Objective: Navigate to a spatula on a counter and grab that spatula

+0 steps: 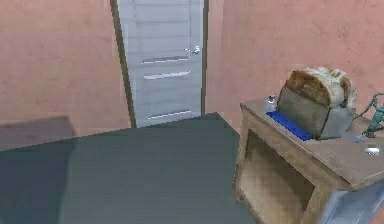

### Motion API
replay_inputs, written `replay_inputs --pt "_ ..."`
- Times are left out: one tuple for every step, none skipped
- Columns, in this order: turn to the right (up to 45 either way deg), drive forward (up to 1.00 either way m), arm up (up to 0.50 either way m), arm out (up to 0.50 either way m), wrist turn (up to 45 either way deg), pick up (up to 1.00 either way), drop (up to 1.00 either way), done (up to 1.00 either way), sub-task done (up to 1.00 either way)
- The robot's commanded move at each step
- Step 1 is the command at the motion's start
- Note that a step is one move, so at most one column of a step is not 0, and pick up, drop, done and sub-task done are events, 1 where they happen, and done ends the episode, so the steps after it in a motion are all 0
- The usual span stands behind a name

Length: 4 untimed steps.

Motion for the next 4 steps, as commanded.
replay_inputs --pt "45.0 0.00 0.00 0.00 0.0 0.00 0.00 0.00 0.00" --pt "15.0 0.00 0.00 0.00 0.0 0.00 0.00 0.00 0.00" --pt "0.0 0.15 0.00 0.00 0.0 0.00 0.00 0.00 0.00" --pt "-45.0 0.00 0.00 0.00 0.0 0.00 0.00 0.00 0.00"
